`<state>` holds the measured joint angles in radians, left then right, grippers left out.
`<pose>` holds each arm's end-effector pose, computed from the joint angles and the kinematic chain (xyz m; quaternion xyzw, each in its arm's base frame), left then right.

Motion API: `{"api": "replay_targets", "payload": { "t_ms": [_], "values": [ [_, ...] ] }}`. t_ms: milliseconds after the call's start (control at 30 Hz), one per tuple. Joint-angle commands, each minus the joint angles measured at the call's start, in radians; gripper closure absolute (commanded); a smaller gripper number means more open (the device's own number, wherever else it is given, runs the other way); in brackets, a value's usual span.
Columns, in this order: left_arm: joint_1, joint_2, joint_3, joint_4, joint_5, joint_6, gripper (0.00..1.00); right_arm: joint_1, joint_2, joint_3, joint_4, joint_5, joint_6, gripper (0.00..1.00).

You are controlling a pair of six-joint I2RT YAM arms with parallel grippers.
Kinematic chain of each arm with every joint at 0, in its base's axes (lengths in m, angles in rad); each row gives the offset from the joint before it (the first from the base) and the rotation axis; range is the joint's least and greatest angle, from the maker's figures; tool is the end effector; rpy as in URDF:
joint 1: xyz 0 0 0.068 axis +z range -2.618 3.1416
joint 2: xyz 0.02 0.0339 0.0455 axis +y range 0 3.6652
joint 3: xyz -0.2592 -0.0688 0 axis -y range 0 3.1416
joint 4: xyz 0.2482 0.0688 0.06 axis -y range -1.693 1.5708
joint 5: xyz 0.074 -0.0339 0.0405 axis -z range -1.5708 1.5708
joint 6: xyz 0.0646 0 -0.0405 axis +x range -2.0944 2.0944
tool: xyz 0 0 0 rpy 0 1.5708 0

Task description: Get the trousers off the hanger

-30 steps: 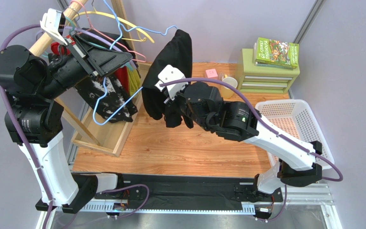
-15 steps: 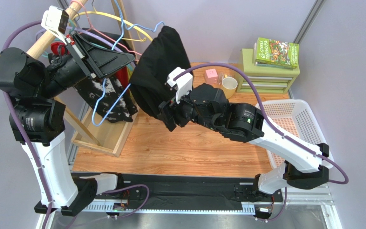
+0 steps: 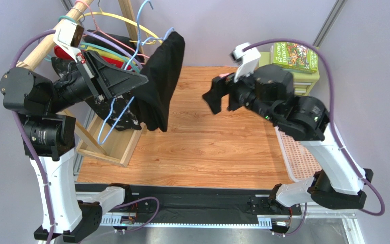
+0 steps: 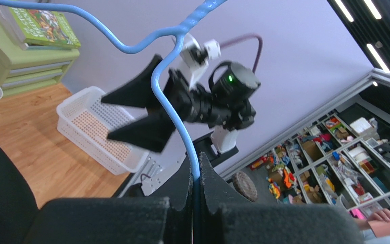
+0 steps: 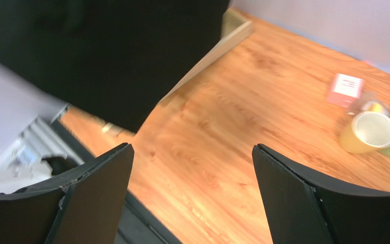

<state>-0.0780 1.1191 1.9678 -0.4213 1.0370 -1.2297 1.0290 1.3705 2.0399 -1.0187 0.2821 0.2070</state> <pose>0.1184 -0.0650 0.6169 0.0937 0.6211 -0.6571 0.4167 0.1462 0.2081 0.5220 -0.2501 0.7757 0.2351 0.5295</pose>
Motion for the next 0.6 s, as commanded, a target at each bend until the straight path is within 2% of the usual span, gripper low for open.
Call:
{"api": "replay_targets", "payload": {
  "t_ms": [0,233,367,500,567],
  "values": [
    [0.001,-0.077,-0.053,0.197,0.103,-0.008,1.00,-0.153,-0.019,0.051,-0.046,-0.137,0.028,0.08],
    [0.001,-0.142,-0.139,0.234,0.215,-0.057,1.00,-0.164,-0.013,0.138,-0.026,-0.267,-0.153,0.08],
    [-0.002,-0.179,-0.171,0.240,0.288,-0.076,1.00,-0.165,-0.021,0.166,0.005,-0.411,-0.260,0.08],
    [-0.028,-0.228,-0.251,0.231,0.285,-0.077,1.00,-0.165,-0.002,0.215,-0.009,-0.657,-0.256,0.07],
    [-0.040,-0.249,-0.271,0.231,0.288,-0.082,1.00,-0.165,0.016,0.230,-0.026,-0.727,-0.233,0.08]
  ]
}}
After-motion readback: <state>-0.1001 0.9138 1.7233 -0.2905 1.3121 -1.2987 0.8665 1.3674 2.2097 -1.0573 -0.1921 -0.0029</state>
